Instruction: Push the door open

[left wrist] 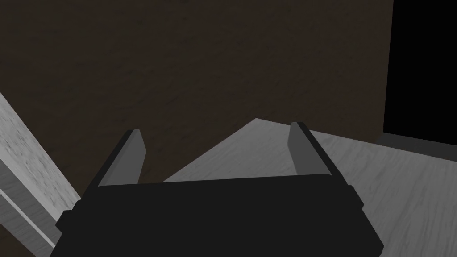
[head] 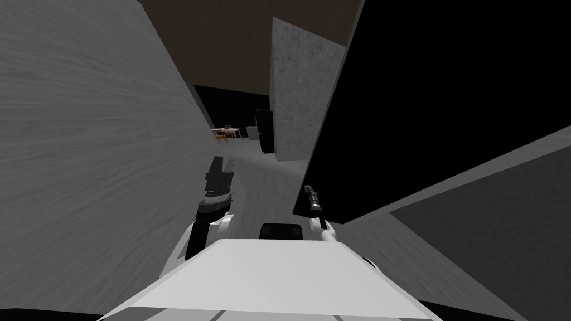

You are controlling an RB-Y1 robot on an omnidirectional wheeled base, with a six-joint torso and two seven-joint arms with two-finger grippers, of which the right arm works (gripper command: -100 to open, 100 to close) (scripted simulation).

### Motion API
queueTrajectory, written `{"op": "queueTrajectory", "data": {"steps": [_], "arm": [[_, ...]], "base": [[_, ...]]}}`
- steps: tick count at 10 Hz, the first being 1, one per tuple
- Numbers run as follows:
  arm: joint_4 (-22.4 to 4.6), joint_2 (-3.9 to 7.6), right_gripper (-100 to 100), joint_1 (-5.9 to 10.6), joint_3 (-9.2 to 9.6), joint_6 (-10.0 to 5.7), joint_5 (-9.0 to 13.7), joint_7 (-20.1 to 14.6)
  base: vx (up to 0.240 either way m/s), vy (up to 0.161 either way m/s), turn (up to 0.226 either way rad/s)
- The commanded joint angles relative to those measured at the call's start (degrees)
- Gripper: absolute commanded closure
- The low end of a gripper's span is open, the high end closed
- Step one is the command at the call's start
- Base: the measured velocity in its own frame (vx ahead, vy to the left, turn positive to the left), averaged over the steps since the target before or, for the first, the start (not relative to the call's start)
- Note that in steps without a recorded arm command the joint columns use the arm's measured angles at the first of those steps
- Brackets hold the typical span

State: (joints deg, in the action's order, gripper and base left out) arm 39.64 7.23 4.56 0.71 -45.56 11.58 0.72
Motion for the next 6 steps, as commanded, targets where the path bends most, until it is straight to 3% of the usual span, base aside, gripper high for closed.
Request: {"op": "queueTrajectory", "data": {"steps": [1, 2, 6], "arm": [[2.0, 0.53, 100, -0.74, -0.43, 0.93, 0.2, 0.0], [1.6, 0.46, 100, -0.55, -1.82, 0.93, 0.7, 0.5], [0.8, 0.34, 100, -0.2, -4.29, 0.92, 1.6, 1.4]], "base": [[0.042, 0.014, 0.004], [0.144, 0.07, -0.046], [0.199, 0.094, -0.078]]}}
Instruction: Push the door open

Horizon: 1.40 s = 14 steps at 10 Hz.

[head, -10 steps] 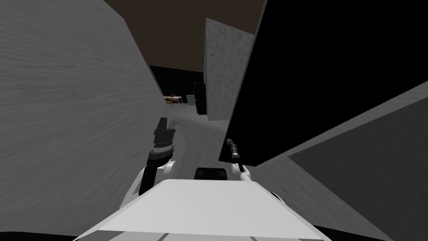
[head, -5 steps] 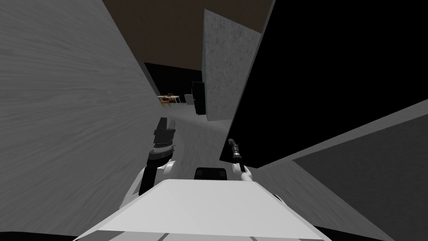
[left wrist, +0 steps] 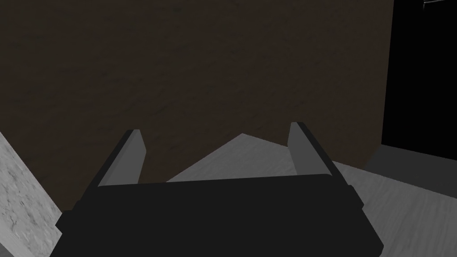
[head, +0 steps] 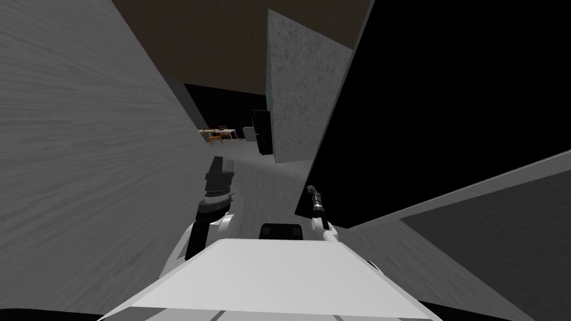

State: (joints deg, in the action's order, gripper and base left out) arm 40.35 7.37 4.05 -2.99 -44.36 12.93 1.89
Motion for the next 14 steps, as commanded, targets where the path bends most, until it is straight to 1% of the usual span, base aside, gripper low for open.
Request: {"op": "queueTrajectory", "data": {"steps": [1, 2, 3, 4, 6, 11, 14], "arm": [[-0.1, 0.18, 100, 0.39, -1.13, -0.28, 0.4, 0.4], [-0.2, 0.15, 100, 0.47, -1.68, -0.28, 0.6, 0.5], [-0.1, 0.25, 100, 0.22, -1.41, -0.07, 0.5, 0.4], [-0.1, 0.47, 100, 0.25, -2.17, -0.11, 0.9, 0.7], [-0.2, 0.55, 100, 0.2, -3.21, -0.2, 1.5, 1.1], [-0.7, 0.83, 100, 0.02, -6.64, -0.5, 3.5, 2.4], [-0.9, 0.94, 100, -0.05, -8.07, -0.63, 4.3, 2.9]], "base": [[0.182, 0.084, -0.056], [0.176, 0.09, -0.044], [0.084, 0.032, -0.034], [0.133, 0.001, -0.033], [0.194, 0.024, -0.046], [0.194, 0.065, -0.065], [0.193, 0.028, -0.042]]}}
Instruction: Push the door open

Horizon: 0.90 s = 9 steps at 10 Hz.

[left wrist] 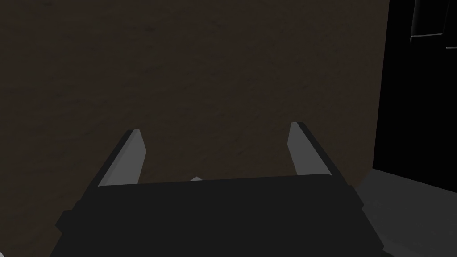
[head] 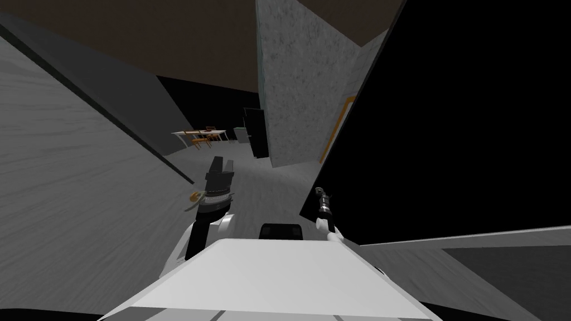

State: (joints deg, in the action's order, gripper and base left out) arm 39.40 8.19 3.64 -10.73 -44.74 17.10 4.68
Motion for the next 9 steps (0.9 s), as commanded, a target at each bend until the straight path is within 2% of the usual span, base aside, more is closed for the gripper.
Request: {"op": "queueTrajectory", "data": {"steps": [1, 5, 9], "arm": [[0.0, 0.0, 100, 0.0, 0.0, 0.0, 0.0, 0.0], [-0.2, 0.46, 100, -0.12, -2.47, -0.35, 1.6, 0.9], [-0.5, 0.8, 100, -0.35, -5.15, -0.6, 3.3, 1.9]], "base": [[0.09, 0.008, -0.021], [0.176, 0.018, -0.044], [0.232, 0.006, -0.051]]}}
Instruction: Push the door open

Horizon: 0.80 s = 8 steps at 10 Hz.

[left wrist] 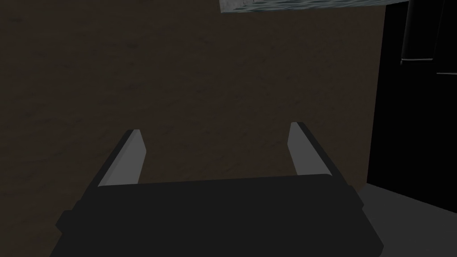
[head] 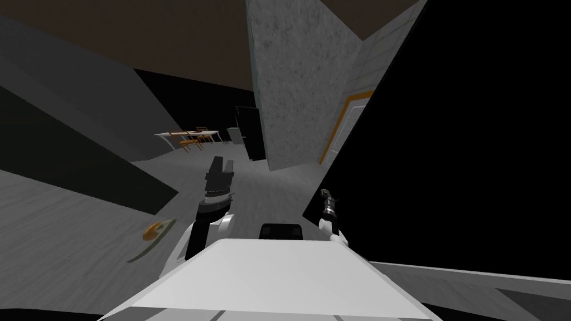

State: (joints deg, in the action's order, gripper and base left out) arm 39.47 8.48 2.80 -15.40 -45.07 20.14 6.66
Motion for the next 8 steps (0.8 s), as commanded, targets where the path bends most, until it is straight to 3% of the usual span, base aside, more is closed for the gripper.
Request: {"op": "queueTrajectory", "data": {"steps": [1, 3, 8], "arm": [[-0.6, 0.61, 100, 0.43, -1.19, -0.35, 0.8, 0.3], [-0.4, 0.36, 100, 0.19, -1.41, -0.22, 0.9, 0.5], [-0.6, 0.86, 100, -0.25, -4.72, -0.62, 3.2, 1.9]], "base": [[0.231, 0.023, -0.058], [0.147, 0.018, -0.045], [0.189, -0.015, -0.04]]}}
